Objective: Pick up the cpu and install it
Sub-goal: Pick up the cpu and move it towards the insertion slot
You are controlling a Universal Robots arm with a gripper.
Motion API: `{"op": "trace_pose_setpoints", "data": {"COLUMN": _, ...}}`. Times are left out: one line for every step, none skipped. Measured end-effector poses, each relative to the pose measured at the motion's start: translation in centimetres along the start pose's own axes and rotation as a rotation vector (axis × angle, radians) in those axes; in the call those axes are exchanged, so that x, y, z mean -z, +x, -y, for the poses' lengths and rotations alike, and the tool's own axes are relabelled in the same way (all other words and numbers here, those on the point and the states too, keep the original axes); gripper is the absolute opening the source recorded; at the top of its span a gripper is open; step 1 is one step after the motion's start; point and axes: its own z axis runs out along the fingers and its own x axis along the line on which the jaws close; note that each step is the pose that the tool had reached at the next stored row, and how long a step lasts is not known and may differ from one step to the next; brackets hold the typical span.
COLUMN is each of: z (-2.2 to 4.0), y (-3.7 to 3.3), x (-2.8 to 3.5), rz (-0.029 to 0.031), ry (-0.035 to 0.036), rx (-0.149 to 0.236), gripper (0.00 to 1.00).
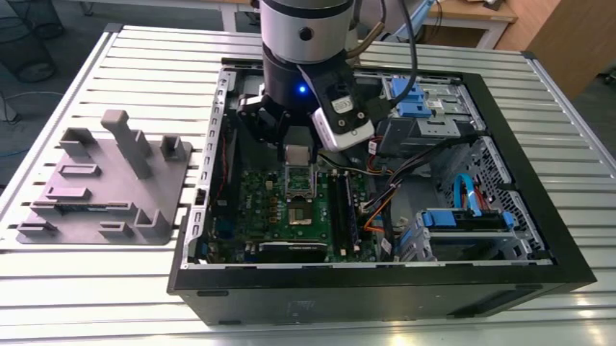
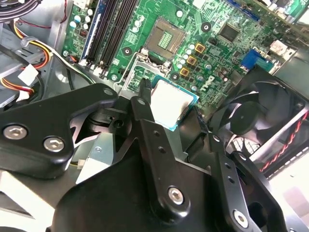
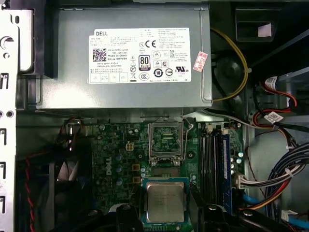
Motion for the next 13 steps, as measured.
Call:
{"op": "trace_pose_setpoints", "data": {"z": 0.00, "y": 0.00, "x": -0.08, "rz": 0.0000, "ry": -0.0001, "rx": 0.000, "gripper": 0.47}}
{"op": "trace_pose_setpoints", "data": {"z": 0.01, "y": 0.00, "x": -0.16, "rz": 0.0000, "ry": -0.0001, "rx": 0.000, "gripper": 0.47}}
{"op": "trace_pose_setpoints", "data": {"z": 0.01, "y": 0.00, "x": -0.22, "rz": 0.0000, "ry": 0.0000, "rx": 0.000, "gripper": 0.47}}
{"op": "trace_pose_setpoints", "data": {"z": 0.01, "y": 0.01, "x": -0.26, "rz": -0.0001, "ry": 0.0000, "rx": 0.000, "gripper": 0.47}}
{"op": "trace_pose_setpoints", "data": {"z": 0.02, "y": 0.01, "x": -0.27, "rz": -0.0001, "ry": 0.0003, "rx": 0.000, "gripper": 0.47}}
{"op": "trace_pose_setpoints", "data": {"z": 0.02, "y": 0.01, "x": -0.28, "rz": -0.0001, "ry": 0.0003, "rx": 0.000, "gripper": 0.47}}
{"op": "trace_pose_setpoints", "data": {"z": 0.02, "y": 0.01, "x": -0.28, "rz": -0.0001, "ry": 0.0003, "rx": 0.000, "gripper": 0.47}}
{"op": "trace_pose_setpoints", "data": {"z": 0.02, "y": 0.01, "x": -0.30, "rz": 0.0000, "ry": 0.0000, "rx": 0.000, "gripper": 0.47}}
{"op": "trace_pose_setpoints", "data": {"z": 0.02, "y": 0.01, "x": -0.30, "rz": 0.0000, "ry": 0.0000, "rx": 0.000, "gripper": 0.47}}
{"op": "trace_pose_setpoints", "data": {"z": 0.02, "y": 0.01, "x": -0.31, "rz": 0.0000, "ry": 0.0000, "rx": 0.000, "gripper": 0.47}}
{"op": "trace_pose_setpoints", "data": {"z": 0.02, "y": 0.01, "x": -0.34, "rz": 0.0001, "ry": -0.0002, "rx": 0.000, "gripper": 0.47}}
{"op": "trace_pose_setpoints", "data": {"z": 0.02, "y": 0.01, "x": -0.39, "rz": 0.0002, "ry": -0.0004, "rx": 0.000, "gripper": 0.47}}
{"op": "trace_pose_setpoints", "data": {"z": 0.02, "y": 0.01, "x": -0.45, "rz": 0.0001, "ry": -0.0003, "rx": 0.000, "gripper": 0.47}}
